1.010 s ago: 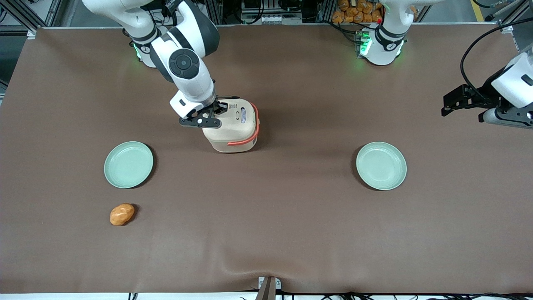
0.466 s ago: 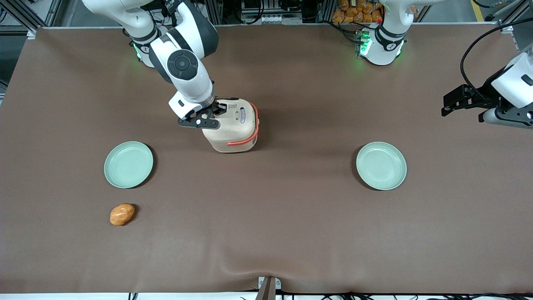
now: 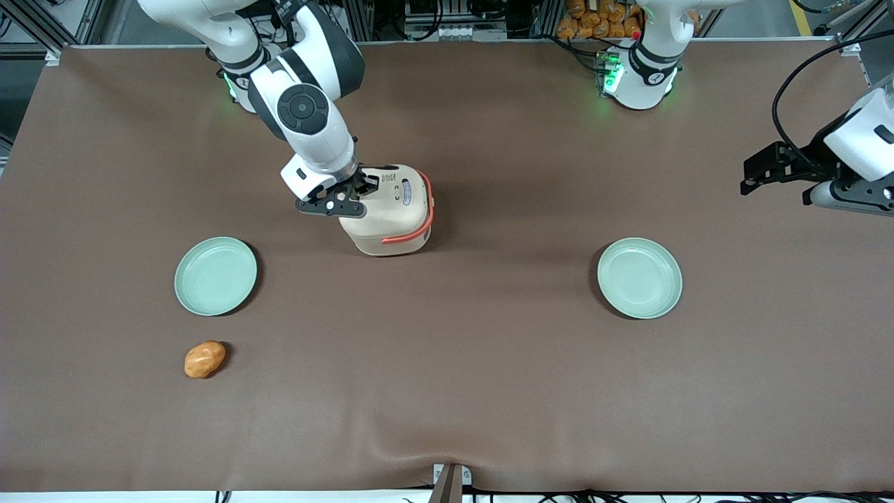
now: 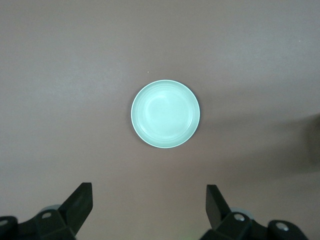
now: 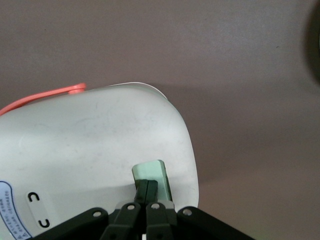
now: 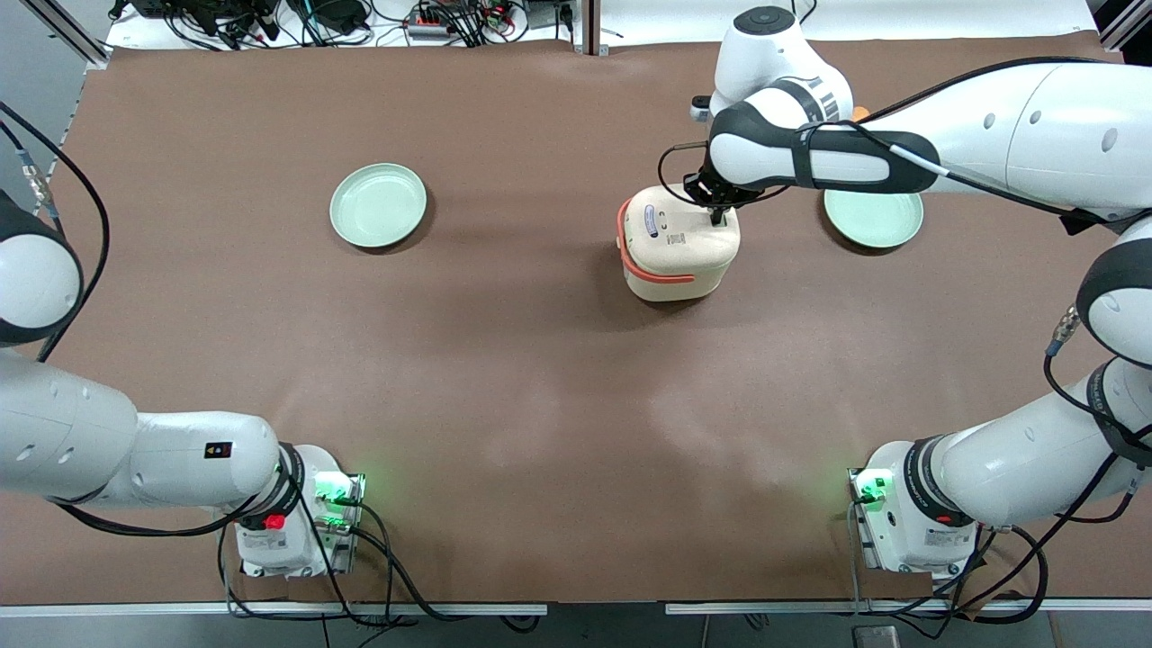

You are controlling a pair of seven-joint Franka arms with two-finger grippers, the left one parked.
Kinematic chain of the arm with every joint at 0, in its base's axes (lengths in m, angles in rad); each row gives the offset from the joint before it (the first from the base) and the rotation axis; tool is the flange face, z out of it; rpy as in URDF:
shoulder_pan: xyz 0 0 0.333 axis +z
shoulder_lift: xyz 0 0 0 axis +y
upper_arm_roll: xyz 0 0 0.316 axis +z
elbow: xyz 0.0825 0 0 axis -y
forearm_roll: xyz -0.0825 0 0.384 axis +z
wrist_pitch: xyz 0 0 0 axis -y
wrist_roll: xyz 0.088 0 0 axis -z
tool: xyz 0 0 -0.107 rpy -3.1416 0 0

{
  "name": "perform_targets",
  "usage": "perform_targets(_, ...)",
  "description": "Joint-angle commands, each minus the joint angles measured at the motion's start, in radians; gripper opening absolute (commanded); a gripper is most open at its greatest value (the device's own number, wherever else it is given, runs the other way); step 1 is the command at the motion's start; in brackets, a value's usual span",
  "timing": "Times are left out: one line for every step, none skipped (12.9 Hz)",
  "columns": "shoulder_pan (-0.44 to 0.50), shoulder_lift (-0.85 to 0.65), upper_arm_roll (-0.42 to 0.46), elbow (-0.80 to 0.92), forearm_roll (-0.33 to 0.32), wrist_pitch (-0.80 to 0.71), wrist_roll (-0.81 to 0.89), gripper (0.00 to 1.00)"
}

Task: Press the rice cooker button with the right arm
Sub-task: 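Press down on the green button with the right gripper fingertips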

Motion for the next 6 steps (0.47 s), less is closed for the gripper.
perform_targets(-0.01, 0.015, -0.013, -0.031, -0.012, 0.035, 0.013, 0.0)
perform_targets(-0.012, 0.007, -0.013, 0.027, 0.001, -0.031, 0.012, 0.0)
perform_targets(-0.012, 0.0, -0.012, 0.087, 0.009, -0.109, 0.012, 0.0)
perform_targets(-0.013, -0.019, -0.012, 0.15, 0.047, -0.18, 0.006, 0.0)
perform_targets(-0.018, -0.037, -0.013, 0.201, 0.087, -0.238, 0.0, 0.0)
perform_targets(-0.03, -0.058, -0.013, 0.25, 0.1, -0.287, -0.005, 0.0)
